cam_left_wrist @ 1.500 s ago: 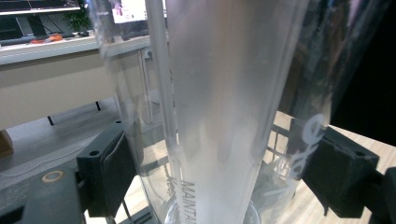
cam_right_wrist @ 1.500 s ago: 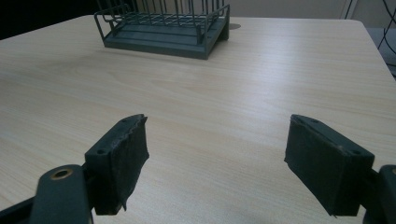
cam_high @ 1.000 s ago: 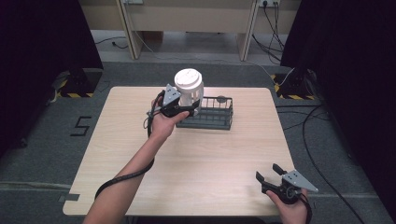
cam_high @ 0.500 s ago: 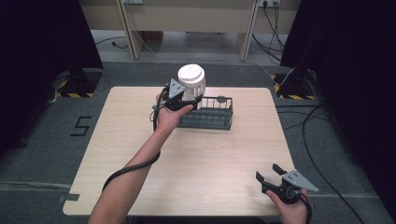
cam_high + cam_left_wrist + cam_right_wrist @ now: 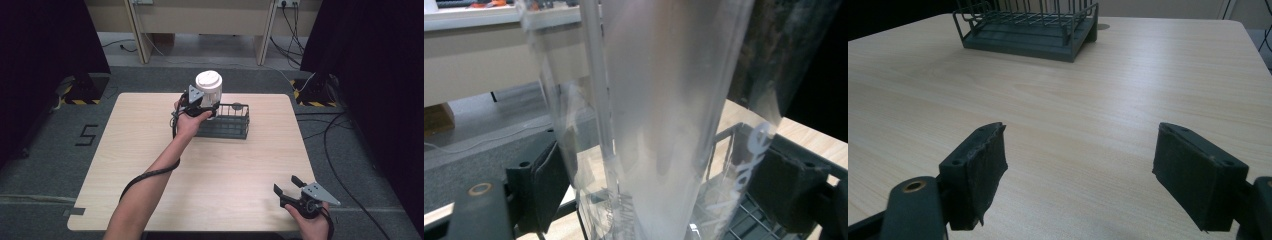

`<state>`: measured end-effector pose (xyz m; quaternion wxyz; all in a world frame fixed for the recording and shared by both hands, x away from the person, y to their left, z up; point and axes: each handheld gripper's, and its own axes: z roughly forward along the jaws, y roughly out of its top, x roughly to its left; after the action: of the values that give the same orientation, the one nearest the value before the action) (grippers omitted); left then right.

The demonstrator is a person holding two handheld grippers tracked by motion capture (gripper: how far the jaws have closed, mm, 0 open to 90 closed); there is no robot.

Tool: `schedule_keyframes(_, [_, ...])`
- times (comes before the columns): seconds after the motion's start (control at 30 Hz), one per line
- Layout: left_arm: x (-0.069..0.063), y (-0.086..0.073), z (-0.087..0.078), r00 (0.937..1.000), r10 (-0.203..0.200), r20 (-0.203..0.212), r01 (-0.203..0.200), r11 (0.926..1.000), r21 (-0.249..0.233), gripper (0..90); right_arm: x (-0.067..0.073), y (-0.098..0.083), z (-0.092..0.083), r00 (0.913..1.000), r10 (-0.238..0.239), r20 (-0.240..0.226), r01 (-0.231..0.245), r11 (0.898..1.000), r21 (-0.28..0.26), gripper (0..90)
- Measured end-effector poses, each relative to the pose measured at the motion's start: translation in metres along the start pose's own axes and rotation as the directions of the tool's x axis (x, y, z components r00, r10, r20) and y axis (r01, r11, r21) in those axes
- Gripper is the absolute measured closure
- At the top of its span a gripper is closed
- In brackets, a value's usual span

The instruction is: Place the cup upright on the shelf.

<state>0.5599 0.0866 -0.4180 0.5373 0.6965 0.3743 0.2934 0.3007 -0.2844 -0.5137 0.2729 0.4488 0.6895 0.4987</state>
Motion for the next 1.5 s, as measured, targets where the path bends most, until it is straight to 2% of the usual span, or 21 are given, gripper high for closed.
schedule_keyframes(0.33, [-0.004, -0.009, 0.011, 0.9996, -0.022, -0.016, 0.022, 0.9993, 0.028, 17.5, 0.000, 0.000, 0.000, 1.0000, -0.002, 0.000, 0.002, 1.000, 0.002, 21.6])
schedule_keyframes(0.97, [-0.009, -0.025, 0.019, 0.9995, -0.006, -0.032, 0.009, 0.9955, 0.094, 17.2, 0.001, 0.000, 0.000, 0.9999, -0.013, 0.004, 0.013, 1.000, 0.007, 21.8])
schedule_keyframes(1.23, [-0.010, -0.028, 0.016, 0.9996, 0.003, -0.030, 0.000, 0.9953, 0.097, 16.9, 0.002, 0.000, 0.001, 0.9999, -0.015, 0.003, 0.015, 1.000, 0.011, 21.9])
schedule_keyframes(1.33, [-0.009, -0.029, 0.012, 0.9996, -0.007, -0.027, 0.009, 0.9954, 0.096, 16.7, 0.002, 0.000, 0.001, 0.9999, -0.014, 0.003, 0.014, 1.000, 0.012, 21.9])
schedule_keyframes(1.5, [-0.010, -0.027, 0.004, 0.9993, 0.019, -0.032, -0.016, 0.9968, 0.078, 14.5, 0.003, 0.000, 0.001, 0.9999, -0.014, 0.003, 0.014, 1.000, 0.013, 21.9])
